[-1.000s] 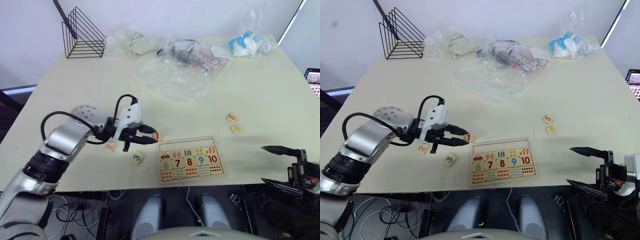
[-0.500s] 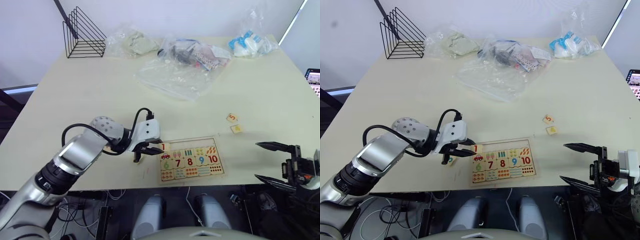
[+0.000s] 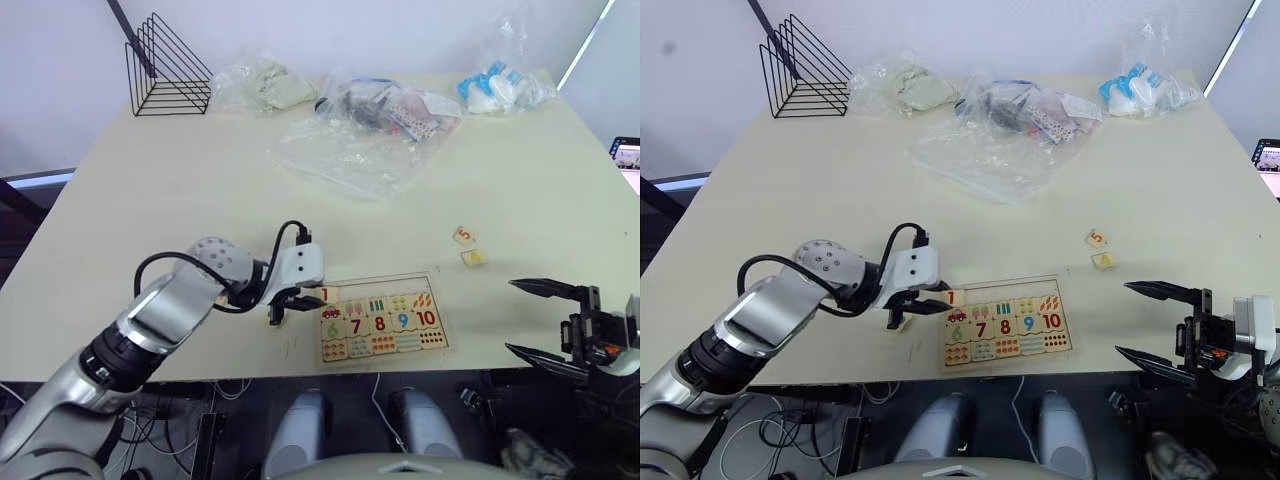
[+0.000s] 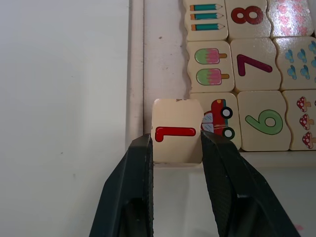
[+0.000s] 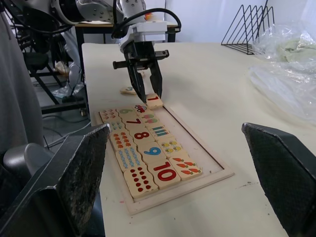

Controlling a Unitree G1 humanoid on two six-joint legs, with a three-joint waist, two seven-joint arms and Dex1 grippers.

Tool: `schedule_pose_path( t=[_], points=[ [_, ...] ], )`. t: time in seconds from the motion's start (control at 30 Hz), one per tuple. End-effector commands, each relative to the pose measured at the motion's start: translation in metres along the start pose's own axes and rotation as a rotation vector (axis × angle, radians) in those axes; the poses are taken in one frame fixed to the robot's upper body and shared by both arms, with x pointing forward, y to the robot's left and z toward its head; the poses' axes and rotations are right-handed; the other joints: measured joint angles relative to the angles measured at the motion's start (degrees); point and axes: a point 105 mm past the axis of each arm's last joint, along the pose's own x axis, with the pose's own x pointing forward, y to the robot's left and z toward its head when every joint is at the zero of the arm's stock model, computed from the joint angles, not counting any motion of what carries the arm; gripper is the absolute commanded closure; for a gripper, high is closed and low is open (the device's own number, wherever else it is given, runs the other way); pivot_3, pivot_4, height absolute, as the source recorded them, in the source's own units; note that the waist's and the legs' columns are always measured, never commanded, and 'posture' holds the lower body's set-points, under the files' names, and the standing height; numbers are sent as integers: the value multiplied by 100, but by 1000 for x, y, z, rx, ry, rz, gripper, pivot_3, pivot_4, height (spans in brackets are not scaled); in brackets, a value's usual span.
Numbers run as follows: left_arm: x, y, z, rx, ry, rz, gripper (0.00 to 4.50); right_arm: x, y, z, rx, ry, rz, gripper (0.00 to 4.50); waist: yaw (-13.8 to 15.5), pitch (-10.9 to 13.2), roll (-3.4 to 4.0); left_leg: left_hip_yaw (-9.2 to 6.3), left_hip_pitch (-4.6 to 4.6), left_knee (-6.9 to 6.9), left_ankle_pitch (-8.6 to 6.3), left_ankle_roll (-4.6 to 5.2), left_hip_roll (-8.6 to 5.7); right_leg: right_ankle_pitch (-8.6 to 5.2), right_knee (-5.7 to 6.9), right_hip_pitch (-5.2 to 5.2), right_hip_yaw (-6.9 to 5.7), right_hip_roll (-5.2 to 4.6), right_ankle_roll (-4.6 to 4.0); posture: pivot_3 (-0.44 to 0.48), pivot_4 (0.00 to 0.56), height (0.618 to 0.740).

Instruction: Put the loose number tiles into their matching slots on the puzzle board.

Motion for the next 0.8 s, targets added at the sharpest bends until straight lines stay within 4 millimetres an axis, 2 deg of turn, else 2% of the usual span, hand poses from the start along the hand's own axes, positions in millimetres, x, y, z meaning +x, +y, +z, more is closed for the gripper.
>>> schedule_pose_path(
  t=[0.03,0.8],
  points=[
    [0,1,6,28,-26,14,3572,1,-1,7,-30,-2,2,0,1,0,0,0,0,0,0,0,0,0,0,0,0,0,0,0,150,740],
    [4,6,9,46,-41,33,3572,0,-1,8,-35,7,-12,0,2,0,0,0,0,0,0,0,-1,0,0,1,0,-2,0,0,150,740]
  ],
)
